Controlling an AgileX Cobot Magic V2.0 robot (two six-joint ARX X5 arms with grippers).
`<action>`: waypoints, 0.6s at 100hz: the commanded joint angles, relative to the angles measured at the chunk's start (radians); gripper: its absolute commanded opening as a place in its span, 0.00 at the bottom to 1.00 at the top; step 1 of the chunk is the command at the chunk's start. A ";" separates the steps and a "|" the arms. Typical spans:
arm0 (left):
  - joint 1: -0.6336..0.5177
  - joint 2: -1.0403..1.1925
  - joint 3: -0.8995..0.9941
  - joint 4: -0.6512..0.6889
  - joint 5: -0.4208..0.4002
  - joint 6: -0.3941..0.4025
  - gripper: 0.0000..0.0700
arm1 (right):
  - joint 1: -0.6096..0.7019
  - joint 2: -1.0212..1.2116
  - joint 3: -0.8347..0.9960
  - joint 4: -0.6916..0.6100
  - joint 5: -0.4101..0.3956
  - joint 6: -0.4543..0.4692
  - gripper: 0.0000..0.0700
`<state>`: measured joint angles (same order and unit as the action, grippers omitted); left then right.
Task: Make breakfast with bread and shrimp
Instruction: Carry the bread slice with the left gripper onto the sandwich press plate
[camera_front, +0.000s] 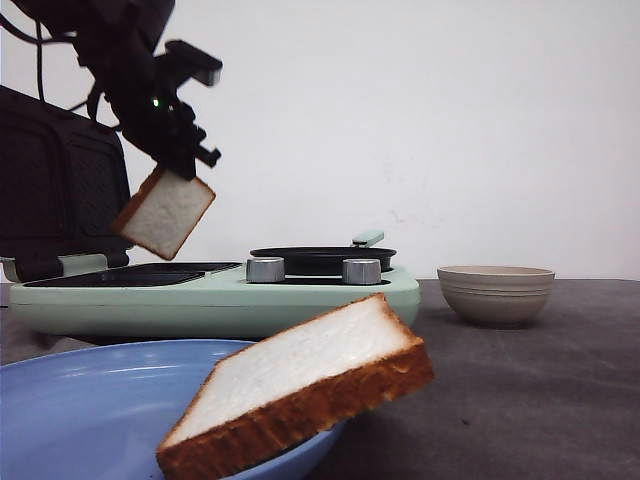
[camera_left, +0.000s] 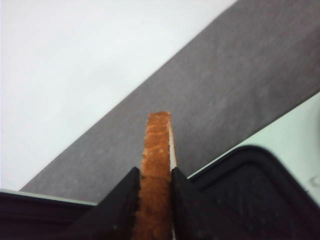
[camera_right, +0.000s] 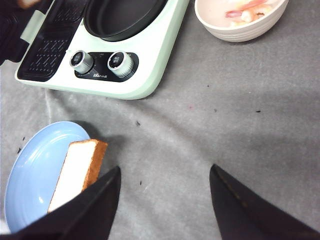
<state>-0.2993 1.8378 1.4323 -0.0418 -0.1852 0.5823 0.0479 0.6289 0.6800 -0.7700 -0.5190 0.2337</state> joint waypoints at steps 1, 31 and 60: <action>-0.003 0.031 0.032 0.014 -0.016 0.035 0.01 | 0.003 0.004 0.016 0.006 0.004 -0.014 0.50; -0.003 0.050 0.032 0.013 -0.017 0.035 0.01 | 0.003 0.004 0.016 0.006 0.004 -0.014 0.50; -0.003 0.050 0.032 -0.063 0.049 -0.026 0.11 | 0.003 0.004 0.016 0.006 0.003 -0.014 0.50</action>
<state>-0.2993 1.8637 1.4372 -0.0998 -0.1509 0.5865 0.0479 0.6289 0.6800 -0.7700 -0.5186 0.2321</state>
